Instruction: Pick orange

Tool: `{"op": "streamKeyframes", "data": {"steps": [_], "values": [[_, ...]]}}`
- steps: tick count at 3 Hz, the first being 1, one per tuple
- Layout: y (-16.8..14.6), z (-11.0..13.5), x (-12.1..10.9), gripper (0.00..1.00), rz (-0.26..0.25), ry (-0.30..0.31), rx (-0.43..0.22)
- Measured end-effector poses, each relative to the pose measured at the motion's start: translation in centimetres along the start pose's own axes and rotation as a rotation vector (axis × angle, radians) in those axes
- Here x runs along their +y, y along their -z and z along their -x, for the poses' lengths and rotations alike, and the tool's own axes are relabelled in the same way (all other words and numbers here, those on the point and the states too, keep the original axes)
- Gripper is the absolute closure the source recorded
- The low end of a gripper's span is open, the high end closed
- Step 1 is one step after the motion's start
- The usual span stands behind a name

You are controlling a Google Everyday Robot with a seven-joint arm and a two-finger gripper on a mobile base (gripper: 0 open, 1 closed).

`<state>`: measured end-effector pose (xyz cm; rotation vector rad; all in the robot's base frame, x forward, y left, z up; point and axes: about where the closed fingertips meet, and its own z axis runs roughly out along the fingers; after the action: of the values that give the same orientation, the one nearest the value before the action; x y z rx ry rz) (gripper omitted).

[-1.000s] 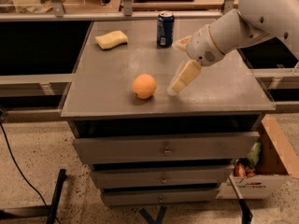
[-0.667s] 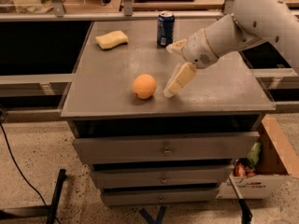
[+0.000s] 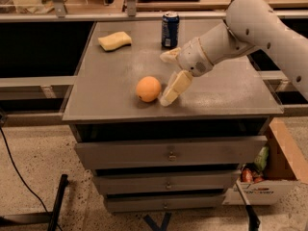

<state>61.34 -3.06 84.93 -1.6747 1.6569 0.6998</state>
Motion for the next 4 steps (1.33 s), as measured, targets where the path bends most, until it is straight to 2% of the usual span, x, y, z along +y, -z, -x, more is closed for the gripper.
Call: {"op": "streamKeyframes", "data": {"steps": [2,3,4], "values": [[-3.6,1.1,0.7,0.00,0.074,0.030,-0.023],[-5.0,1.5,1.1,0.18,0.095,0.048,-0.005],[-5.6,1.5,1.4,0.42,0.095,0.053,0.017]]}}
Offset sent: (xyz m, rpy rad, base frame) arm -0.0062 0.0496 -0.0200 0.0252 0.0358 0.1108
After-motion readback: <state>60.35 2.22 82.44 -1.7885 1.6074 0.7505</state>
